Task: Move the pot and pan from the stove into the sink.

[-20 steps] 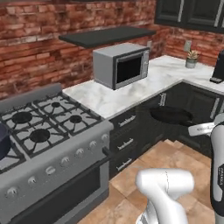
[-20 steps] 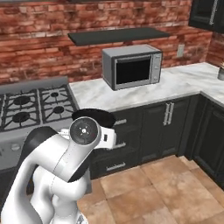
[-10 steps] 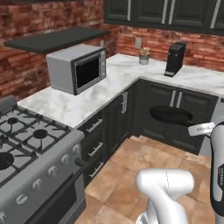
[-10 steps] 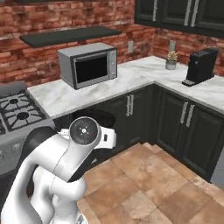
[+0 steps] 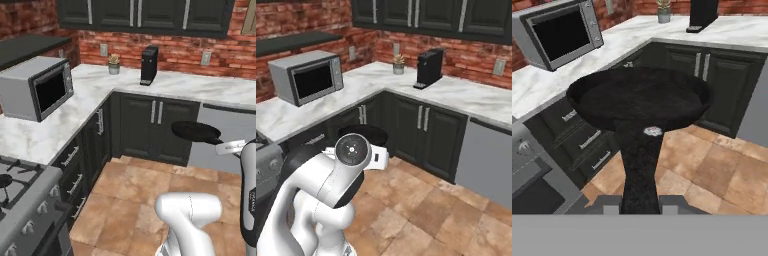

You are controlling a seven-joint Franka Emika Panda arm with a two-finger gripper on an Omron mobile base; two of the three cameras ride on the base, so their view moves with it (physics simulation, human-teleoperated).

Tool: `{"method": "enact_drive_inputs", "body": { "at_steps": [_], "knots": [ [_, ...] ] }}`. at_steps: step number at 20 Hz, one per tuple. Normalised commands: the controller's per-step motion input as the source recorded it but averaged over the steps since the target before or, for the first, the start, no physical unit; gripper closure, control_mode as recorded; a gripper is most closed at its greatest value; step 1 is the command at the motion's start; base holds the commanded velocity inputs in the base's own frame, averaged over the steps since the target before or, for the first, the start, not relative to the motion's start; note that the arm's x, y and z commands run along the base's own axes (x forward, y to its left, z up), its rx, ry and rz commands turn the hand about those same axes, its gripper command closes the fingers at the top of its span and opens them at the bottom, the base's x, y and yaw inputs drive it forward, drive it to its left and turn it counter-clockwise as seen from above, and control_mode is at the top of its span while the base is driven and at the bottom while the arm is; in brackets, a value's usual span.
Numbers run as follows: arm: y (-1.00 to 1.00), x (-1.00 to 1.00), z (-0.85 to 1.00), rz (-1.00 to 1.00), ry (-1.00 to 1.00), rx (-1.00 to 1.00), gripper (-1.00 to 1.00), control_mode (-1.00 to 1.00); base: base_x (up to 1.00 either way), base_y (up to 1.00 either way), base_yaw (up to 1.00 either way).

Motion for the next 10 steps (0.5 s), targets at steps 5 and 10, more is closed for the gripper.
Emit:
{"method": "enact_drive_inputs", "body": {
  "at_steps": [5,10],
  "knots": [
    [0.00,0.00,0.00,0.00,0.00,0.00,1.00,1.00,0.08,-0.13,-0.46],
    [0.00,0.00,0.00,0.00,0.00,0.00,1.00,1.00,0.09,-0.14,-0.46]
  ]
}}
